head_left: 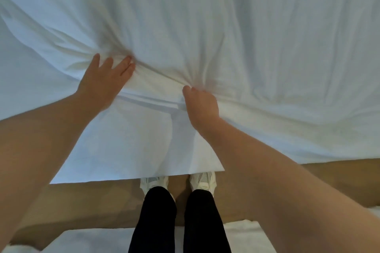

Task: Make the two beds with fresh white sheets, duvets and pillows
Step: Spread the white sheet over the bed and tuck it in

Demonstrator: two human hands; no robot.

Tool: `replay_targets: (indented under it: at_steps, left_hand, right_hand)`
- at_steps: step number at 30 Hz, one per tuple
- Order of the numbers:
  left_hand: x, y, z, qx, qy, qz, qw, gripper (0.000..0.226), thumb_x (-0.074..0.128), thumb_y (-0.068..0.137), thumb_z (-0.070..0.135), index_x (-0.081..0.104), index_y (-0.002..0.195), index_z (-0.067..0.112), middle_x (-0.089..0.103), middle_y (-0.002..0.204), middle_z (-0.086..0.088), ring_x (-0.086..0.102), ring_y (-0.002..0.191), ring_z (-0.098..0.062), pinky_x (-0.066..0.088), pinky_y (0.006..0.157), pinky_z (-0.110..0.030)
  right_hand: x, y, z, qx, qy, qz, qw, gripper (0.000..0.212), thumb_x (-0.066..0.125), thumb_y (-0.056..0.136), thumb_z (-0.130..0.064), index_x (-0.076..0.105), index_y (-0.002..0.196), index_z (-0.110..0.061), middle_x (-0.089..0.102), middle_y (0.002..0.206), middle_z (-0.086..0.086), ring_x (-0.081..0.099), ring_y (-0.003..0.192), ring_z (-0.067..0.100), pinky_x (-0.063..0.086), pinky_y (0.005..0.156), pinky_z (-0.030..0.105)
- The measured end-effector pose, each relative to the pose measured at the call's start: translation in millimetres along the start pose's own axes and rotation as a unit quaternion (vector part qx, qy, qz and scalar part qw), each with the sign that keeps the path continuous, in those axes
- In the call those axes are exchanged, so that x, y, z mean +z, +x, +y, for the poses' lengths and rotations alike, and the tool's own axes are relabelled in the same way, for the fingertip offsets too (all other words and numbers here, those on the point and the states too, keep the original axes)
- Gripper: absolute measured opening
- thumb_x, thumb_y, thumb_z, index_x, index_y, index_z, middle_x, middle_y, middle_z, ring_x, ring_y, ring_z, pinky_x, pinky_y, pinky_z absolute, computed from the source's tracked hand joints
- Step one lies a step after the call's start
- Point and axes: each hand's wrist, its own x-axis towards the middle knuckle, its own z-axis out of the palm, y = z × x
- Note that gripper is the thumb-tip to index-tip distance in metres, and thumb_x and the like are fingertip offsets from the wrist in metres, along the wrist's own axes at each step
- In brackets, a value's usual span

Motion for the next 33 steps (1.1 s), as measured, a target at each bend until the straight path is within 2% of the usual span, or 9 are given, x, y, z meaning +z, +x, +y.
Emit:
replay_targets:
  at_steps: [4,9,14,16,19,21,26,30,33]
  left_hand:
    - [-25,4,-1,-0.006,-0.164,0.048,0.985,0.038,0.06,0.074,-0.008,0.065,0.11,0.005,0.065,0.1,-0.018,0.062,0.085,-0.039,0.05,0.075,-0.047]
    - [-83,-31,-6,-0.025,-0.198,-0.171,0.965,0.048,0.046,0.094,0.023,0.045,0.142,0.031,0.048,0.146,-0.002,0.047,0.131,-0.024,0.036,0.105,-0.032]
    - [-107,-102,56,0.065,-0.218,-0.278,0.933,0.049,0.033,0.099,0.012,0.037,0.145,0.029,0.044,0.147,0.003,0.047,0.13,-0.02,0.037,0.106,-0.032]
    - [-107,-110,69,0.063,-0.225,-0.327,0.916,0.053,0.032,0.1,0.01,0.027,0.15,0.026,0.032,0.155,0.001,0.037,0.138,-0.02,0.03,0.113,-0.039]
    - [-107,-108,66,0.012,-0.281,-0.32,0.905,0.055,0.036,0.101,0.021,0.018,0.153,0.024,0.013,0.162,0.0,0.014,0.148,-0.019,0.015,0.118,-0.044]
    - [-105,-102,50,-0.089,-0.368,-0.246,0.892,0.048,0.042,0.097,0.021,0.037,0.145,0.021,0.033,0.153,-0.004,0.032,0.139,-0.025,0.027,0.112,-0.042]
    - [-83,-85,-38,-0.332,-0.49,-0.146,0.793,0.038,0.049,0.093,0.016,0.049,0.131,0.012,0.042,0.135,-0.016,0.046,0.122,-0.035,0.04,0.099,-0.044]
    - [-47,-75,-102,-0.415,-0.564,-0.11,0.705,0.045,0.046,0.094,0.009,0.041,0.139,0.01,0.043,0.139,-0.02,0.047,0.124,-0.038,0.04,0.101,-0.042]
    - [-13,-66,-131,-0.43,-0.667,-0.065,0.605,0.035,0.043,0.094,0.006,0.054,0.125,0.019,0.057,0.128,-0.013,0.055,0.112,-0.033,0.047,0.095,-0.044]
  right_hand:
    - [-32,1,28,0.004,0.128,-0.041,0.991,0.029,0.046,0.083,0.002,0.062,0.1,-0.015,0.065,0.105,0.013,0.06,0.101,0.036,0.038,0.073,0.03]
    - [-67,-38,37,-0.028,0.143,-0.114,0.983,0.028,0.052,0.087,-0.005,0.067,0.11,-0.01,0.066,0.113,0.015,0.06,0.107,0.035,0.043,0.08,0.031]
    - [-44,-110,39,-0.061,-0.004,-0.245,0.968,0.041,0.048,0.093,0.001,0.056,0.13,-0.012,0.06,0.123,0.009,0.059,0.113,0.03,0.047,0.09,0.035]
    - [-33,-127,37,-0.07,-0.024,-0.262,0.962,0.055,0.047,0.094,-0.006,0.037,0.146,-0.021,0.043,0.144,0.009,0.041,0.134,0.033,0.037,0.107,0.045]
    - [-28,-137,24,-0.077,0.007,-0.263,0.962,0.079,0.054,0.094,-0.029,0.004,0.155,-0.033,0.0,0.164,0.004,0.0,0.15,0.035,0.011,0.115,0.062]
    - [-33,-133,14,-0.079,0.034,-0.235,0.968,0.082,0.054,0.094,-0.038,-0.001,0.155,-0.035,-0.008,0.164,0.002,-0.005,0.15,0.034,0.01,0.116,0.063]
    - [-64,-88,-35,-0.083,0.103,-0.133,0.982,0.082,0.056,0.095,-0.036,0.001,0.155,-0.035,-0.005,0.165,0.001,-0.001,0.151,0.031,0.015,0.118,0.058]
    - [-90,-38,-102,-0.062,0.205,-0.049,0.976,0.087,0.06,0.091,-0.041,0.001,0.155,-0.034,0.003,0.164,0.001,0.006,0.151,0.029,0.021,0.116,0.057]
    - [-104,12,-165,0.011,0.316,-0.011,0.949,0.091,0.064,0.086,-0.053,0.008,0.154,-0.029,0.026,0.157,0.005,0.028,0.143,0.028,0.032,0.11,0.055]
